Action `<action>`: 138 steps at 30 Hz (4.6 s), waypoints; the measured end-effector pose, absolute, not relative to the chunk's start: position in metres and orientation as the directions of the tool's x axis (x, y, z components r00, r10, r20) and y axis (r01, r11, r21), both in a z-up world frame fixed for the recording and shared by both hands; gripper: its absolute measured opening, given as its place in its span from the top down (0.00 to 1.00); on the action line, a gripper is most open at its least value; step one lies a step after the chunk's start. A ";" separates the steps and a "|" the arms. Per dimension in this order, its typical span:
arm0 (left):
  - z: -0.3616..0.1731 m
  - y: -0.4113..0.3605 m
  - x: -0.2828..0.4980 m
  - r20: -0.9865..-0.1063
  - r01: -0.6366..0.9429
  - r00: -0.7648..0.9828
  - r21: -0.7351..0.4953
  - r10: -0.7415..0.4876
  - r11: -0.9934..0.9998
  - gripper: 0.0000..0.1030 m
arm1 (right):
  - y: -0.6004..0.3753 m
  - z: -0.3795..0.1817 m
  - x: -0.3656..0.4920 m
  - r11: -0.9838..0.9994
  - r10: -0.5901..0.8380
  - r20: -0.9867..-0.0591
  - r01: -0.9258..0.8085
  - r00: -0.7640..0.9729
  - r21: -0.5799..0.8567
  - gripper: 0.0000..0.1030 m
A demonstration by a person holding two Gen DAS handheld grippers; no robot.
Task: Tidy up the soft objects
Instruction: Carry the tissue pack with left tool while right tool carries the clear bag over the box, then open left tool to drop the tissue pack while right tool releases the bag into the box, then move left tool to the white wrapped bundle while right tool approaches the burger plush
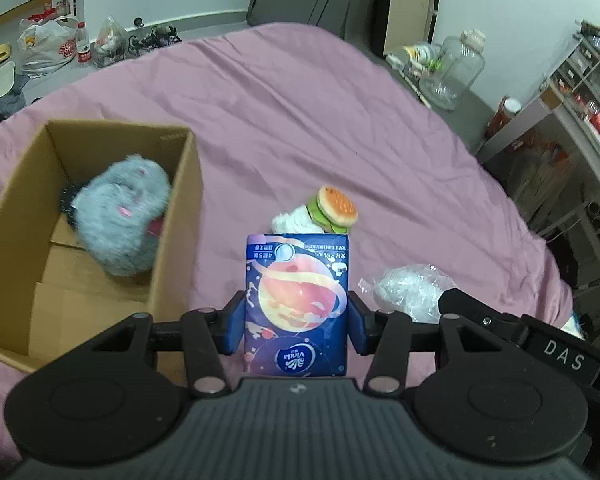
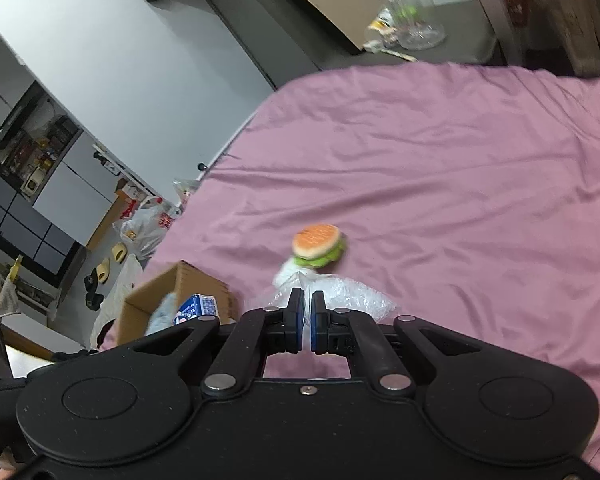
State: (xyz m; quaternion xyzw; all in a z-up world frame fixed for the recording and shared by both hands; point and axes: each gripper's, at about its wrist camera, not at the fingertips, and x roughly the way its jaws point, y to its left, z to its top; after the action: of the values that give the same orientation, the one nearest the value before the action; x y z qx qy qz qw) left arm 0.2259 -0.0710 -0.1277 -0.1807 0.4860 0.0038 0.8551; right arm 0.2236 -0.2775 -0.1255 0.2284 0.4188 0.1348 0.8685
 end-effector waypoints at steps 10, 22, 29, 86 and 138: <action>-0.106 -0.028 0.210 -0.802 -0.201 0.573 -0.339 -0.171 0.919 0.52 | -0.237 -0.095 0.215 0.867 0.434 -0.638 -0.100 0.636 0.489 0.99; -0.099 0.028 0.197 -0.784 -0.224 0.600 -0.358 -0.162 0.907 0.52 | -0.204 -0.119 0.213 0.903 0.372 -0.737 -0.037 0.564 0.428 0.89; -0.101 0.047 0.196 -0.783 -0.222 0.602 -0.356 -0.160 0.908 0.52 | -0.201 -0.161 0.207 0.920 0.322 -0.809 0.039 0.493 0.390 0.56; -0.107 0.135 0.173 -0.810 -0.340 0.573 -0.378 -0.129 0.861 0.40 | -0.085 -0.084 0.216 0.888 0.454 -0.721 -0.202 0.523 0.413 0.44; -0.080 0.004 0.203 -0.819 -0.252 0.572 -0.224 -0.042 0.941 0.25 | -0.235 -0.102 0.259 0.876 0.440 -0.675 -0.120 0.593 0.466 0.28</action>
State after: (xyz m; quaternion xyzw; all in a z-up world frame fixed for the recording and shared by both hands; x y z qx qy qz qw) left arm 0.2029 0.0040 -0.0797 -0.1601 0.4587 0.0602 0.8720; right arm 0.2594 -0.2351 -0.1016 0.1897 0.4218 0.1607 0.8719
